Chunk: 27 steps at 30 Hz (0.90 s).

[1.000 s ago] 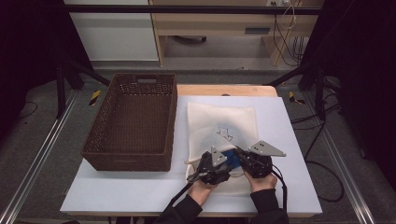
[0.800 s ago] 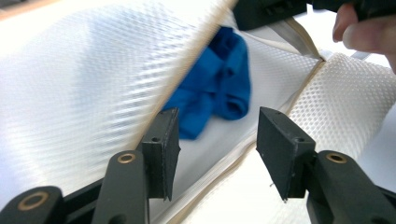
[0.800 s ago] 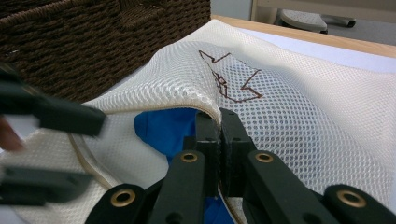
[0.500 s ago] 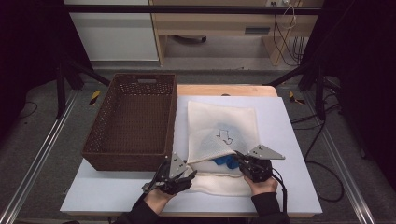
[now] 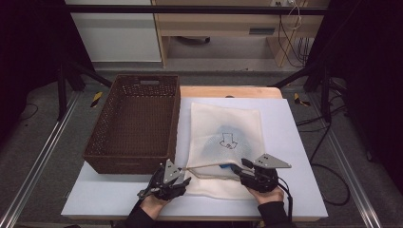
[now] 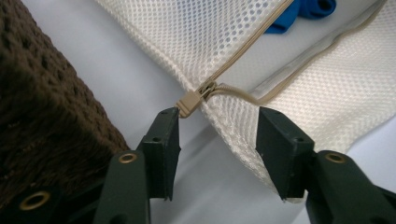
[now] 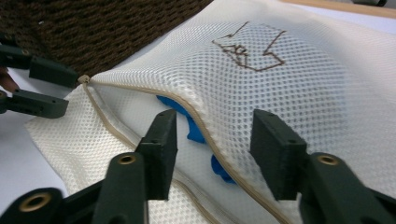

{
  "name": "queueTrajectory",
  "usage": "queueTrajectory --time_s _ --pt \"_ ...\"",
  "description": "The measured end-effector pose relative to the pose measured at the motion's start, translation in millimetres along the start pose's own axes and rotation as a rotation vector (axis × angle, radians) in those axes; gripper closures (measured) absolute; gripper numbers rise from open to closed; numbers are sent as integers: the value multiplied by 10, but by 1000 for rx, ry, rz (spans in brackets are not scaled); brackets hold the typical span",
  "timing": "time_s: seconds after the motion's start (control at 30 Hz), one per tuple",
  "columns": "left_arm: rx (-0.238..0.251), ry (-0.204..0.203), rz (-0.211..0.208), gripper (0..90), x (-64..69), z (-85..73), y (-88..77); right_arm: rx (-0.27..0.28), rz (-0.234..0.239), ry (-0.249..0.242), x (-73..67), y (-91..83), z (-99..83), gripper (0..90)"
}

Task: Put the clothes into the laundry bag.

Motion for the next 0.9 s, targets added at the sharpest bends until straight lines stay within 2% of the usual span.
queueTrajectory --time_s 0.07,0.1,0.13,0.17,0.2,0.23,0.27,0.3,0.33,0.37,0.4,0.5,0.53,0.57,0.6,0.63,0.67,0.7,0.77,0.9 --pt "-3 1 2 536 -10 -18 18 16 -23 11 41 -80 8 444" --pt "-4 1 4 555 -11 -22 28 37 -47 30 93 -180 14 403" --pt "-3 -5 -2 555 -11 -23 37 37 -47 30 93 -180 14 403" --pt "2 -15 -5 594 -21 -21 45 49 -83 43 156 -284 -6 365" --pt "2 -15 -5 616 -21 -21 45 49 -83 43 156 -284 -6 365" --pt "-2 -21 -8 616 -27 -24 51 47 -103 48 193 -332 -32 354" --pt "-2 -28 -12 663 -33 -26 61 28 -143 58 280 -404 -118 342" --pt "-6 -40 -17 685 -38 -37 82 12 -165 67 326 -430 -172 342" --pt "-6 -40 -17 703 -38 -37 82 12 -165 67 326 -430 -172 342" --pt "-13 -43 -13 714 -39 -54 106 -22 -207 84 427 -466 -275 345" --pt "-13 -43 -13 725 -39 -54 106 -35 -218 97 472 -469 -319 359" --pt "-26 -43 -13 762 -41 -74 128 -87 -232 143 584 -433 -429 426" --pt "-26 -43 -13 773 -41 -74 128 -87 -232 143 584 -433 -429 426" --pt "-26 -50 -15 787 -40 -76 131 -145 -228 167 612 -380 -509 469" --pt "-26 -50 -15 799 -40 -76 131 -145 -228 167 612 -380 -509 469" --pt "-29 -52 -19 814 -34 -83 132 -198 -220 176 624 -330 -581 506" --pt "-29 -52 -19 830 -34 -83 132 -198 -220 176 624 -330 -581 506" --pt "-34 -42 -15 835 -29 -89 132 -233 -215 174 625 -300 -623 538" --pt "-35 -41 -13 840 -25 -90 130 -255 -218 166 627 -284 -643 577" --pt "-37 -45 -11 846 -22 -96 114 -271 -231 145 647 -277 -646 620"
Point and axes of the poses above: each handheld gripper's, and its own axes: y roughly forward along the jaws, z roughly out of its top, x roughly to its right, the point moved 8 cm from there along y, roughly forward along the jaws, and after that the axes turned 3 degrees about z, right-handed, at the moved point
